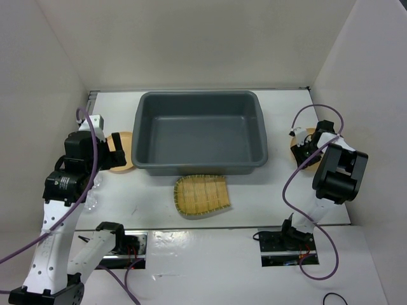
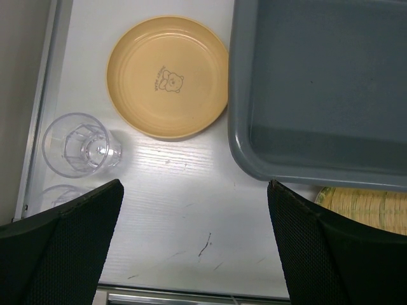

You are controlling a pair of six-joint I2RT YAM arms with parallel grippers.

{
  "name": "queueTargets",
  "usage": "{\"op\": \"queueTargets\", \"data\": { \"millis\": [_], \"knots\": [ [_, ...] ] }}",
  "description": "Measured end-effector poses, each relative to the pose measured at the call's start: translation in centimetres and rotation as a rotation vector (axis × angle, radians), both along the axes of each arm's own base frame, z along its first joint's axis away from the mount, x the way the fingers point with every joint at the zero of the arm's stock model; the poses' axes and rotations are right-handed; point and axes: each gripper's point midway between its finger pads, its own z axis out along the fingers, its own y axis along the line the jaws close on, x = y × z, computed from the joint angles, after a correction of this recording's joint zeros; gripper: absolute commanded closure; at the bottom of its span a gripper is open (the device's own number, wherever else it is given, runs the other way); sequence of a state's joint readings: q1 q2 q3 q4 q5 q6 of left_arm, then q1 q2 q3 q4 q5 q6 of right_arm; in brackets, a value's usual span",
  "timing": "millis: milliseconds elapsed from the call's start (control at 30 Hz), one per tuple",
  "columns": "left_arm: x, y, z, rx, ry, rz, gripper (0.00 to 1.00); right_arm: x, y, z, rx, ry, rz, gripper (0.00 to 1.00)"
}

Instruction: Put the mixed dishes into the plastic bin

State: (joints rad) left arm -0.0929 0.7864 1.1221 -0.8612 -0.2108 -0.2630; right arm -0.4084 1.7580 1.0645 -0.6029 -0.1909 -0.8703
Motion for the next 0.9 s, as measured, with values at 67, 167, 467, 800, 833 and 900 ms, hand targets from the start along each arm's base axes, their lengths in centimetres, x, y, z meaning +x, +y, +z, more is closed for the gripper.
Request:
{"op": "queueTargets", "data": {
  "millis": [67, 167, 467, 800, 833, 900],
  "knots": [
    [0.0, 0.0, 0.0, 0.000, 0.000, 0.000, 0.00, -0.1, 0.0, 0.0, -0.004, 0.002, 0.004, 0.70],
    [0.0, 0.0, 0.0, 0.000, 0.001, 0.000, 0.00, 0.6, 0.0, 0.5, -0.013, -0.024, 0.018, 1.00],
    [0.1, 0.0, -0.1, 0.000, 0.001, 0.000, 0.00, 5.4, 1.5, 9.1, 0.074, -0.158, -0.029, 1.00],
    [-0.5, 0.1, 0.1, -0.001, -0.019, 0.001, 0.00, 10.6, 13.2, 30.9, 0.053, -0.664, 0.224, 1.00],
    [-0.7, 0.1, 0.3, -0.002, -0.029, 0.001, 0.00, 10.5, 13.7, 31.3, 0.062, -0.669, 0.226, 1.00],
    [-0.8, 0.1, 0.5, -0.003, -0.041, 0.001, 0.00, 10.7, 14.3, 31.8, 0.072, -0.665, 0.223, 1.00]
  ]
}}
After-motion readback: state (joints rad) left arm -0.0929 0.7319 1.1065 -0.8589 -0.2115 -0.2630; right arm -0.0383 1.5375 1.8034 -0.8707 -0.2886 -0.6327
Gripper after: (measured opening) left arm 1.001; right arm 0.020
